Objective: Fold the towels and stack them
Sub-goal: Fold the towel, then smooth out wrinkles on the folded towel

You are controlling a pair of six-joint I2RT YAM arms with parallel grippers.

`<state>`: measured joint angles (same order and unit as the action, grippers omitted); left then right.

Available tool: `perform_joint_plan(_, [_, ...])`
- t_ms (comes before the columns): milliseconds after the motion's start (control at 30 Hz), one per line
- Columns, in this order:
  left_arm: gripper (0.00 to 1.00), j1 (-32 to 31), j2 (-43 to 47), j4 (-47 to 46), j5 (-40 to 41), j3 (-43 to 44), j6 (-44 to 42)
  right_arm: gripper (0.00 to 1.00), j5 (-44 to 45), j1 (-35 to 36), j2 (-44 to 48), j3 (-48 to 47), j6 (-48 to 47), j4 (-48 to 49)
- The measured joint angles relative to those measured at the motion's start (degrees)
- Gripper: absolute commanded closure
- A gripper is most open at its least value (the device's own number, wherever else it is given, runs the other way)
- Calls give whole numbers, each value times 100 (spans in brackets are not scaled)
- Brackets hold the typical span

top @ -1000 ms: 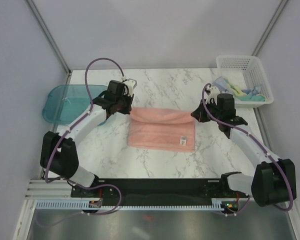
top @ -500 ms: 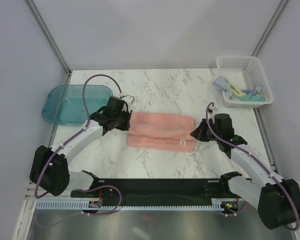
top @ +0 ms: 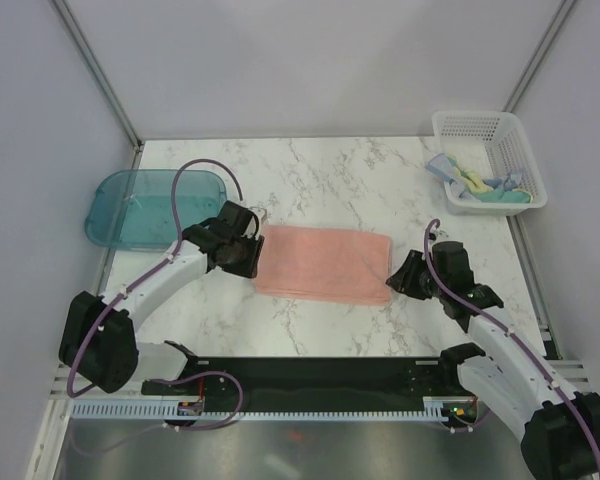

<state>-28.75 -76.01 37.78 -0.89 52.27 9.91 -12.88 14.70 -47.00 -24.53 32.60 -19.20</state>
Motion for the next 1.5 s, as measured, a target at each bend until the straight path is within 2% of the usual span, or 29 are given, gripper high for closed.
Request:
perform_joint_plan(133, [56,2,9,385,142,339,227,62,310,0,-4,-260,313,-562])
perform_joint_plan(167, [56,2,17,387,125,450,297,68,334,0,-33,-354,378,-584])
perform_joint_plan(267, [56,0,61,170,-160,629,533,72,264,9,-341,-730,538,-481])
perform_joint_plan(367, [57,0,9,-79,-393,625,846,72,98,37,-859,-929,664,-129])
perform_joint_plan(467, [58,-4,-232,-361,-420,459,1246,71,22,68,-1364,-778,791,260])
perform_joint_plan(700, [60,-4,-885,-597,-199,-748,2153,73,372,81,-1818,92,962,505])
perform_joint_plan(833, [57,-4,-675,-463,-79,-750,2387,75,590,94,-1773,-190,822,302])
perform_joint_plan(933, [56,-4,-382,-278,17,-396,2455,75,601,90,-1709,-557,739,219])
perform_joint_plan(1067, [56,-4,-358,-280,90,522,2463,73,98,96,-1867,-868,765,748])
perform_joint_plan(1167, [55,-9,-595,-656,-22,872,2481,70,-479,122,-2391,-883,935,1491])
perform_joint_plan(1333, [55,-127,-1198,-1093,-234,262,2699,68,-1084,111,-3727,-837,837,2339])
perform_joint_plan(1433, [54,-138,-1456,-1038,-282,-177,2791,66,-1506,-168,-4083,-702,748,2621])
perform_joint_plan(1500, [49,-138,-1366,-1084,-398,-212,2809,63,-1578,-278,-4072,-702,612,2632])
